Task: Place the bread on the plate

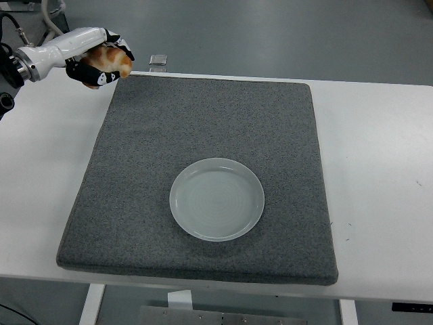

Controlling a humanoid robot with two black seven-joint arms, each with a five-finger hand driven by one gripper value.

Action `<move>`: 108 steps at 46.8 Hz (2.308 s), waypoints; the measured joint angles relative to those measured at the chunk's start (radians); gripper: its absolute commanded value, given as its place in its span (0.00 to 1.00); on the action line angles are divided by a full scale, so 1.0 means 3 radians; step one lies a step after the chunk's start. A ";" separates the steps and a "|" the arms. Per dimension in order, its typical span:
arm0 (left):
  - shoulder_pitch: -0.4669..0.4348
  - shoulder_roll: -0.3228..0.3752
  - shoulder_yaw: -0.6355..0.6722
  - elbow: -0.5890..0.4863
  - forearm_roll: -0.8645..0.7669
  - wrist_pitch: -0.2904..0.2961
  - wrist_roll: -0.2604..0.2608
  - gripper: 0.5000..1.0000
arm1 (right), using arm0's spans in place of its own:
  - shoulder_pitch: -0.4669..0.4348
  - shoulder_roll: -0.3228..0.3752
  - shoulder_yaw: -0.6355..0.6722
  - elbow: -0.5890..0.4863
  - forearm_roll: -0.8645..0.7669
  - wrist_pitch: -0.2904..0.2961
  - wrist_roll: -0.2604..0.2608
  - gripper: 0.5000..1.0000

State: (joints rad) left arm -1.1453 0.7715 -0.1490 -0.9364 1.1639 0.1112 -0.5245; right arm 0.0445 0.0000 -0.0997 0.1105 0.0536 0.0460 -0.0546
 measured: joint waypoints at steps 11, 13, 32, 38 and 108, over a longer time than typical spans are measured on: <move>-0.0305 -0.0019 0.0290 -0.0544 -0.0002 0.0061 0.0022 0.00 | 0.0000 0.0000 0.0000 0.0000 0.0000 0.0000 0.0000 0.86; -0.0306 -0.0018 0.0295 -0.0678 -0.0002 0.0071 0.0024 0.00 | 0.0000 0.0000 0.0000 0.0000 0.0000 0.0000 0.0000 0.86; -0.0206 -0.0400 0.0320 -0.1108 0.0500 0.0355 0.0029 0.00 | -0.0001 0.0000 0.0000 0.0000 0.0000 0.0000 -0.0001 0.86; -0.0136 -0.0578 0.0326 -0.1103 0.0655 0.0405 0.0034 0.00 | 0.0000 0.0000 -0.0001 0.0000 0.0000 0.0000 0.0000 0.86; 0.0949 -0.1334 0.0320 -0.0562 0.0943 0.0934 0.0033 0.29 | 0.0000 0.0000 0.0000 0.0000 0.0000 0.0000 -0.0001 0.86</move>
State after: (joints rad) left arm -0.8606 0.3714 -0.0530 -1.1049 1.4469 0.3912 -0.5146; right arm 0.0445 0.0000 -0.0997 0.1104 0.0537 0.0460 -0.0548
